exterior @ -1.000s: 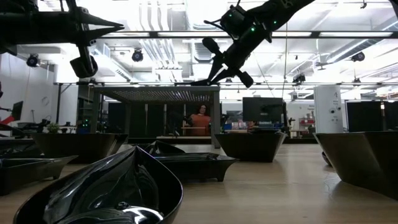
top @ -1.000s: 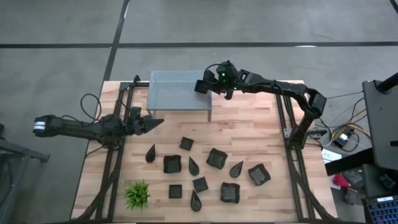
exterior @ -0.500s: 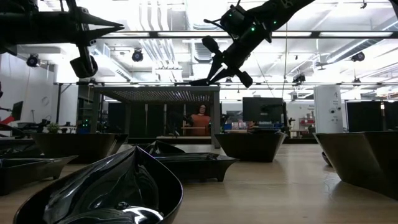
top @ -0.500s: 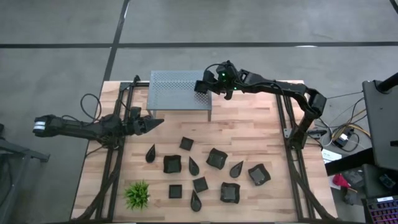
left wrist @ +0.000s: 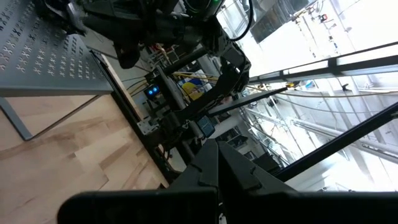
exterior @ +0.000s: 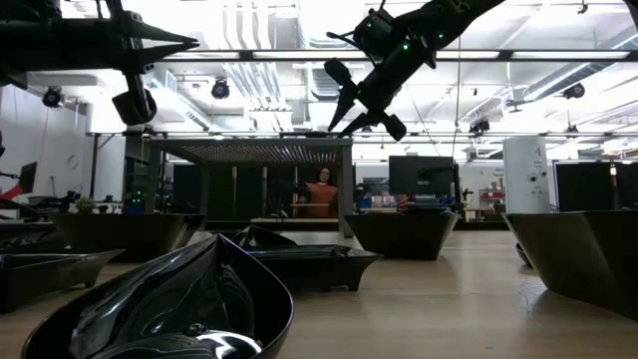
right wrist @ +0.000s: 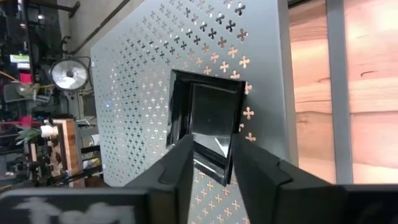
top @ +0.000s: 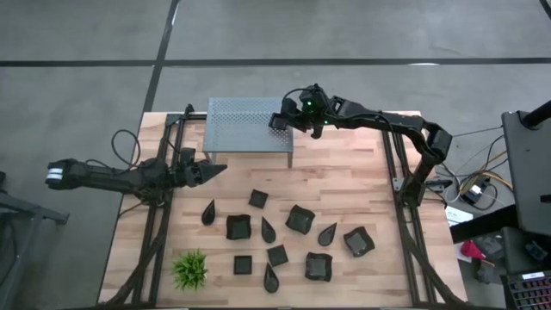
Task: Pick & Place Mini shaped plates
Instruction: Stack the square plate on top of the other square plate on the shelf, then stack the square plate on top of the other square plates on the shelf
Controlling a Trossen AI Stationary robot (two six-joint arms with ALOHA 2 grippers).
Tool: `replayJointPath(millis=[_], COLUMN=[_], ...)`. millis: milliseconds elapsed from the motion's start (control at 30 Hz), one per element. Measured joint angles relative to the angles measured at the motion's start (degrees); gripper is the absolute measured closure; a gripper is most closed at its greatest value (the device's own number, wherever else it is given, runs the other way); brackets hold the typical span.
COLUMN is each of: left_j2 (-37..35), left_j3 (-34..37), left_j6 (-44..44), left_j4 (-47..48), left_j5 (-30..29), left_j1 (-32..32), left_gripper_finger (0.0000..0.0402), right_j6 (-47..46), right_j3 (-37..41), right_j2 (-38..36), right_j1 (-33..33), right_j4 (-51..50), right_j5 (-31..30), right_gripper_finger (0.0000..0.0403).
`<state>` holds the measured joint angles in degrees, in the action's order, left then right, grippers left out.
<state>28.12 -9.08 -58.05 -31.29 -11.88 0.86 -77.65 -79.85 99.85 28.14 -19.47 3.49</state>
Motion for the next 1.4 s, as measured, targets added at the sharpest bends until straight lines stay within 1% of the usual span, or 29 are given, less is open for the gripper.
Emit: replayJointPath(millis=[233,333,433,567,733,933,1100,1400], left_j2=[0.0,0.0,0.0,0.1,0.1,0.1,0.1,0.1], left_j3=[0.0,0.0,0.0,0.0,0.0,0.0,0.0,0.0], left_j6=[0.0,0.0,0.0,-0.5,-1.0,-1.1,-1.2,-4.1], left_j4=[0.0,-0.1,-0.1,0.0,0.0,0.0,0.0,0.0], left_j5=[0.0,0.0,0.0,0.0,0.5,0.6,0.5,0.7], left_j1=[0.0,0.0,0.0,0.0,0.0,0.0,0.0,0.0], left_gripper_finger=[0.0401,0.0401,0.0401,0.0401,0.0401,0.0401,0.0401,0.0401], right_j6=[3.3,4.9,9.6,14.1,19.5,24.3,24.5,23.0], right_j3=[-0.6,-0.6,-0.6,-0.6,-0.5,-0.5,-0.5,-0.5], right_j2=[-1.0,-2.2,-3.6,-5.3,-7.1,-8.7,-9.0,-9.0], right_j1=[0.0,0.1,-0.5,-2.8,-6.4,-11.3,-15.2,-21.0], right_j4=[-0.6,-3.7,-5.1,-4.7,-5.6,-9.1,-8.9,-9.1], right_j5=[0.3,2.6,6.2,10.5,11.7,12.0,12.0,11.8], right_gripper_finger=[0.0243,0.0232,0.0226,0.0228,0.0238,0.0252,0.0259,0.0259])
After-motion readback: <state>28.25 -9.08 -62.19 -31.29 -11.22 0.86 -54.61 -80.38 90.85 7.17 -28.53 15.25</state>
